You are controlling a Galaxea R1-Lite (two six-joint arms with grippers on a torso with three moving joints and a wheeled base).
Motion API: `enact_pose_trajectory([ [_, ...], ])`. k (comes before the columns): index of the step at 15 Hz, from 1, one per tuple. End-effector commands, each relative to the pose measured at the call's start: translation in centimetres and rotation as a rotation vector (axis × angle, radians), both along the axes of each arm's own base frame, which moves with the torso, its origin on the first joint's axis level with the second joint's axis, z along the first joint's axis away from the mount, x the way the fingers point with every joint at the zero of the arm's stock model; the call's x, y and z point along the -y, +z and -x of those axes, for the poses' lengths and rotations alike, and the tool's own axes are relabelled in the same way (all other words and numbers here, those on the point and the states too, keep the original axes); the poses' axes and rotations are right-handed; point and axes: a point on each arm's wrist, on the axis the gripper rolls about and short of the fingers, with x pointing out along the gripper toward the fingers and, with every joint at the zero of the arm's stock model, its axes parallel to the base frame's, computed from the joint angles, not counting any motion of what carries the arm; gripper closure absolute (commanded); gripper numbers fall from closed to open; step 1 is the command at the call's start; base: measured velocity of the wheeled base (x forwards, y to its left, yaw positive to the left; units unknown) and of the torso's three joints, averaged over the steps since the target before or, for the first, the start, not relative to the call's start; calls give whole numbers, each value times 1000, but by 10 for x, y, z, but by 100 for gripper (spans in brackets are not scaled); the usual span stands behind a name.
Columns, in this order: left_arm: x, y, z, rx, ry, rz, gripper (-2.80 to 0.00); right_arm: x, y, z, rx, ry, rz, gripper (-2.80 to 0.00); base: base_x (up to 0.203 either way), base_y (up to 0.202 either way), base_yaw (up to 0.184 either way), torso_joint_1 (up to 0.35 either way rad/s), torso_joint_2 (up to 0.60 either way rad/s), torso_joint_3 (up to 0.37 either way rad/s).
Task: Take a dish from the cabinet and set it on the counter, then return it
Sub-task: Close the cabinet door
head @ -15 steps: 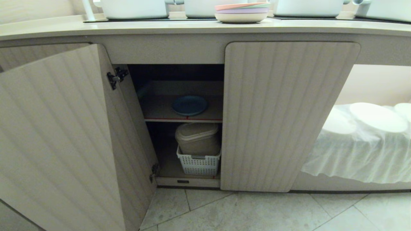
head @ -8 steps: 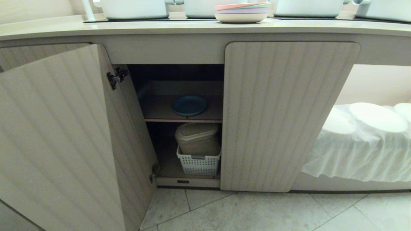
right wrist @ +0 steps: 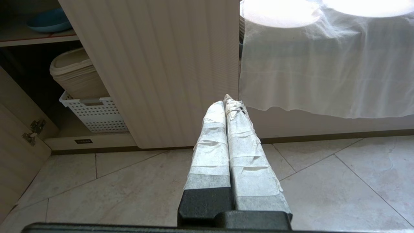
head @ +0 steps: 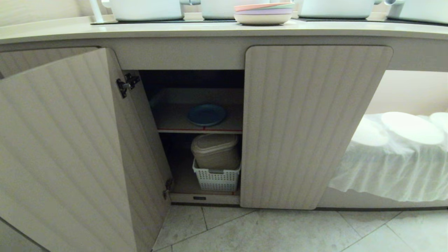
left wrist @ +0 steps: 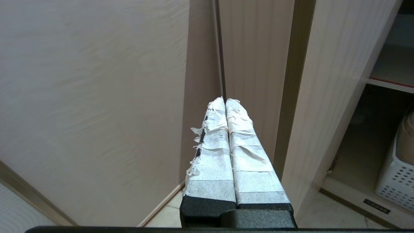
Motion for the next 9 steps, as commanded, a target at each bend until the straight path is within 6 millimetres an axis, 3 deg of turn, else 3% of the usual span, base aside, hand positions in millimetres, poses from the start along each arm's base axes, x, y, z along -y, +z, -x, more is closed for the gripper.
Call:
enact_pose_trajectory([
  [1, 0, 3, -13, -31, 23, 36, 0, 0, 0, 0, 0, 0, 0, 0, 0, 0, 0, 0, 0, 0],
  [9, 5, -14, -17, -13, 162, 131, 0, 0, 0, 0, 0, 0, 0, 0, 0, 0, 0, 0, 0, 0],
])
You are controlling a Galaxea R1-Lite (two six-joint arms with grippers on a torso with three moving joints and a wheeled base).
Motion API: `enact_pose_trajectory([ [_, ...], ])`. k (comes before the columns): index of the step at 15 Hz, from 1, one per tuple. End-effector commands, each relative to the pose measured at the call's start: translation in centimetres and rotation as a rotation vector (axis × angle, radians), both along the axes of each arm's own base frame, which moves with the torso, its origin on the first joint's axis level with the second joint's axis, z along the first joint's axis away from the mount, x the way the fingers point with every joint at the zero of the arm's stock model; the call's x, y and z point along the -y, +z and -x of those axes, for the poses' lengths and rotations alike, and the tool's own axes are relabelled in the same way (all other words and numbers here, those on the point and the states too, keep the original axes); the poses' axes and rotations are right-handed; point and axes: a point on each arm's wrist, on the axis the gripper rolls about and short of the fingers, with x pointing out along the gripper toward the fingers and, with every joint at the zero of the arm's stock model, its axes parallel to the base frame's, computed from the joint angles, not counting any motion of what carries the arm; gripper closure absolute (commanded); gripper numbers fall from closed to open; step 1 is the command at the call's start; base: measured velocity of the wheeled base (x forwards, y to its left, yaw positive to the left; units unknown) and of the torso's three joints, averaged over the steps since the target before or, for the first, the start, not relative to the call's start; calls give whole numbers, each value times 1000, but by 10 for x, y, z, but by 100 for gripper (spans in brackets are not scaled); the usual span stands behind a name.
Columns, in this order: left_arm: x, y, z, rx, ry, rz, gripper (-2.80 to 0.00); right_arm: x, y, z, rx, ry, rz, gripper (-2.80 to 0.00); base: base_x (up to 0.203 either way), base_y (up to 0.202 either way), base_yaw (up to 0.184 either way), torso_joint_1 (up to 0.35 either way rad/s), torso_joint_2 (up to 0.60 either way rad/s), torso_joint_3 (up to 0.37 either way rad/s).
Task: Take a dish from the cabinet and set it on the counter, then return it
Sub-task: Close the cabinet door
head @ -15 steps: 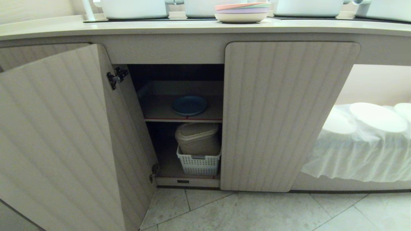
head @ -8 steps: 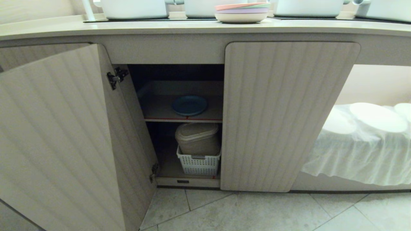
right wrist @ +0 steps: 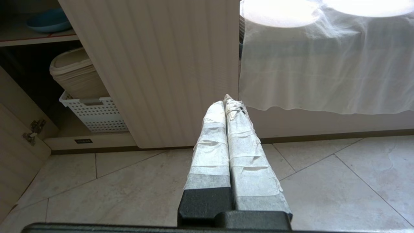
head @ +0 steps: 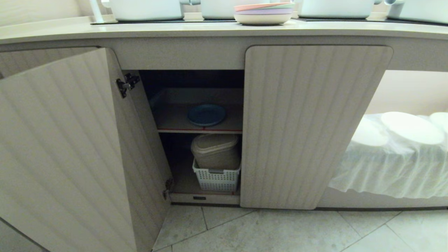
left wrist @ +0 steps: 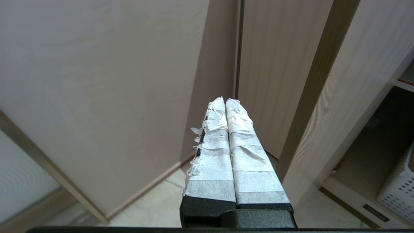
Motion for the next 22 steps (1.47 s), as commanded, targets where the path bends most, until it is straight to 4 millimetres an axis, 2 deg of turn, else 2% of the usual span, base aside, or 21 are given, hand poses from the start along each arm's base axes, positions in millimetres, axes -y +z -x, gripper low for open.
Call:
enact_pose_trajectory([
  [1, 0, -3, -2, -3, 54, 25, 0, 0, 0, 0, 1, 0, 0, 0, 0, 0, 0, 0, 0, 0],
  [7, -1, 5, -8, 34, 148, 90, 0, 0, 0, 0, -1, 0, 0, 0, 0, 0, 0, 0, 0, 0],
  [10, -1, 13, -13, 47, 86, 109, 0, 0, 0, 0, 1, 0, 0, 0, 0, 0, 0, 0, 0, 0],
  [16, -18, 33, -30, -2, 4, 196, 0, 0, 0, 0, -1, 0, 0, 0, 0, 0, 0, 0, 0, 0],
  [22, -40, 67, -43, -26, 17, 258, 0, 0, 0, 0, 1, 0, 0, 0, 0, 0, 0, 0, 0, 0],
])
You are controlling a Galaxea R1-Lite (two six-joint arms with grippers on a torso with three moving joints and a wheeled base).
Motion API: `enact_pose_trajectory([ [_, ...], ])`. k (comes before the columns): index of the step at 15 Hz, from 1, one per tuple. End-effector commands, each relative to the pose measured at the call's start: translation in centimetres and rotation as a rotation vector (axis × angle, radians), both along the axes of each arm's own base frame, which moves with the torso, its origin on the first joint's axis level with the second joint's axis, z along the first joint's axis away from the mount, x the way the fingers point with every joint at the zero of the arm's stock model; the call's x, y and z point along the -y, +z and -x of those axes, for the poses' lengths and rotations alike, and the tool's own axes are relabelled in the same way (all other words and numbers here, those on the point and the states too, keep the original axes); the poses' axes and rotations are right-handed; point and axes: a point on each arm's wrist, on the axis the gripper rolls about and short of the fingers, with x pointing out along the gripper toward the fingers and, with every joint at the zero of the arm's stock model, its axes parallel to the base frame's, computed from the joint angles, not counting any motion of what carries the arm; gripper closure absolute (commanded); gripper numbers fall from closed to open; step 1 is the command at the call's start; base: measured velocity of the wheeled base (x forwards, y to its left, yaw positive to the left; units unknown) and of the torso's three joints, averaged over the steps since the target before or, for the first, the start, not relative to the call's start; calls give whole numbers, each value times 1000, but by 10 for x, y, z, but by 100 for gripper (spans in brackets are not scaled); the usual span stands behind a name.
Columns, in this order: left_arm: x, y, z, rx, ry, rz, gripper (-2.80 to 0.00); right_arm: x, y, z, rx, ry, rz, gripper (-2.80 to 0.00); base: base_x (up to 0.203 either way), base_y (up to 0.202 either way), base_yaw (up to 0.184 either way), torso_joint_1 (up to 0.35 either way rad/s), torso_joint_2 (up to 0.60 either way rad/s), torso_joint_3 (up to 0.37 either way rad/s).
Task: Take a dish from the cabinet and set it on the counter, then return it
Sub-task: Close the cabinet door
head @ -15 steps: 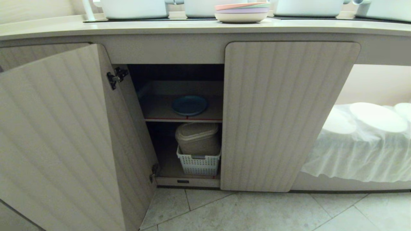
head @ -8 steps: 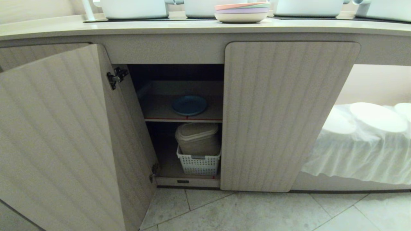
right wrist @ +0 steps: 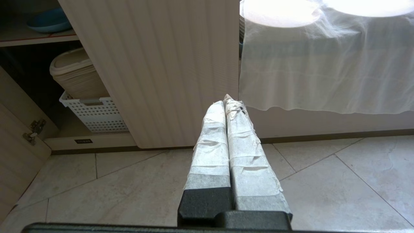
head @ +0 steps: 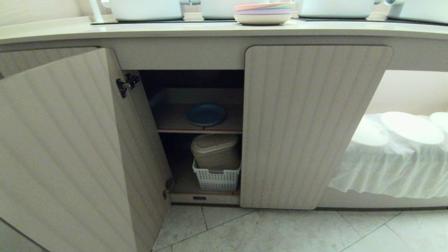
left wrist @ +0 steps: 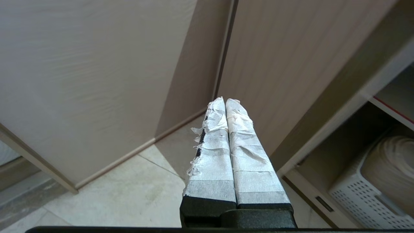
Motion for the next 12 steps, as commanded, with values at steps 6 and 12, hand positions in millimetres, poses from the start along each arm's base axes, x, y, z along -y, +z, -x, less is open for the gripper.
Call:
enact_pose_trajectory([
  [6, -31, 26, -16, -24, -34, 83, 0, 0, 0, 0, 0, 0, -1, 0, 0, 0, 0, 0, 0, 0],
  [12, -58, 19, -29, -92, -136, 143, 0, 0, 0, 0, 1, 0, -1, 0, 0, 0, 0, 0, 0, 0],
])
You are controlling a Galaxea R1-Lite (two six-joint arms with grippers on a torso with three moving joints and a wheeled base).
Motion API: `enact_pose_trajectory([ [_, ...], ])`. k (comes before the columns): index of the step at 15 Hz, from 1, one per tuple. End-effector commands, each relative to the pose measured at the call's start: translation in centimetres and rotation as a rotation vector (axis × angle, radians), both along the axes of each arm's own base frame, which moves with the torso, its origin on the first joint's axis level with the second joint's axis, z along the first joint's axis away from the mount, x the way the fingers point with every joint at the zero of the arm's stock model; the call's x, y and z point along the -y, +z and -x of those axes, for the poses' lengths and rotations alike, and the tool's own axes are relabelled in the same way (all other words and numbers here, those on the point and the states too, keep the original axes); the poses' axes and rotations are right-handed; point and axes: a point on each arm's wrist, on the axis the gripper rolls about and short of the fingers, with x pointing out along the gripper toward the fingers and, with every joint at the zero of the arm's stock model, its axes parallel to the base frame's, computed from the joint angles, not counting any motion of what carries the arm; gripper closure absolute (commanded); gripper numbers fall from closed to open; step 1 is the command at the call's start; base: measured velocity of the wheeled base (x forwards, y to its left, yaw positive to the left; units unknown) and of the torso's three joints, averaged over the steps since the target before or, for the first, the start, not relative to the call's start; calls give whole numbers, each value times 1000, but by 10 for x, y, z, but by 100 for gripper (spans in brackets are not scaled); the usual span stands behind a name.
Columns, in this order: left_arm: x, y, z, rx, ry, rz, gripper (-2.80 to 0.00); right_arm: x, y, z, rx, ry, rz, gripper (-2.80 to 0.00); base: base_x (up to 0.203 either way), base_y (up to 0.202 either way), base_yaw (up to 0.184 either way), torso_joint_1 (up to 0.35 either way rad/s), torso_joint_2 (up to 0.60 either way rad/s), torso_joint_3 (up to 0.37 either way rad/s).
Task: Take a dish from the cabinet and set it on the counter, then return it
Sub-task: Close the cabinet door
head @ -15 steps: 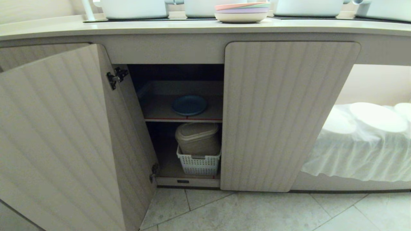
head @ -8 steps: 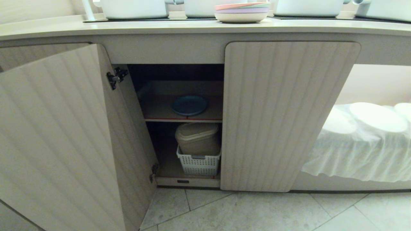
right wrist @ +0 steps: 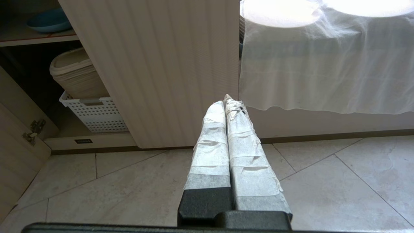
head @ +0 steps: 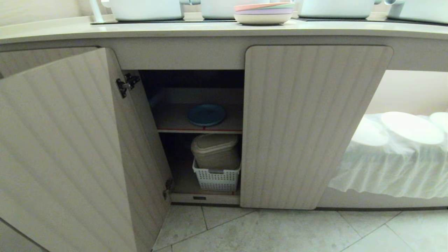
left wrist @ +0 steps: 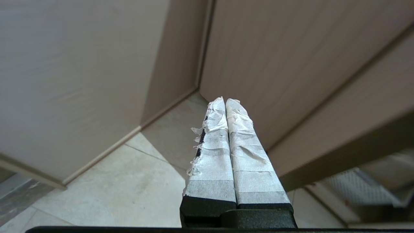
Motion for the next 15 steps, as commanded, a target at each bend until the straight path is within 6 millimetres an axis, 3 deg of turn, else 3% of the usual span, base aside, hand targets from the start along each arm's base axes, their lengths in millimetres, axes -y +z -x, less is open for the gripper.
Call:
enact_pose_trajectory([
  [1, -17, -8, -9, -35, -32, 58, 0, 0, 0, 0, 0, 0, -1, 0, 0, 0, 0, 0, 0, 0],
  [15, -56, -25, -49, -38, -373, 135, 0, 0, 0, 0, 0, 0, -1, 0, 0, 0, 0, 0, 0, 0],
])
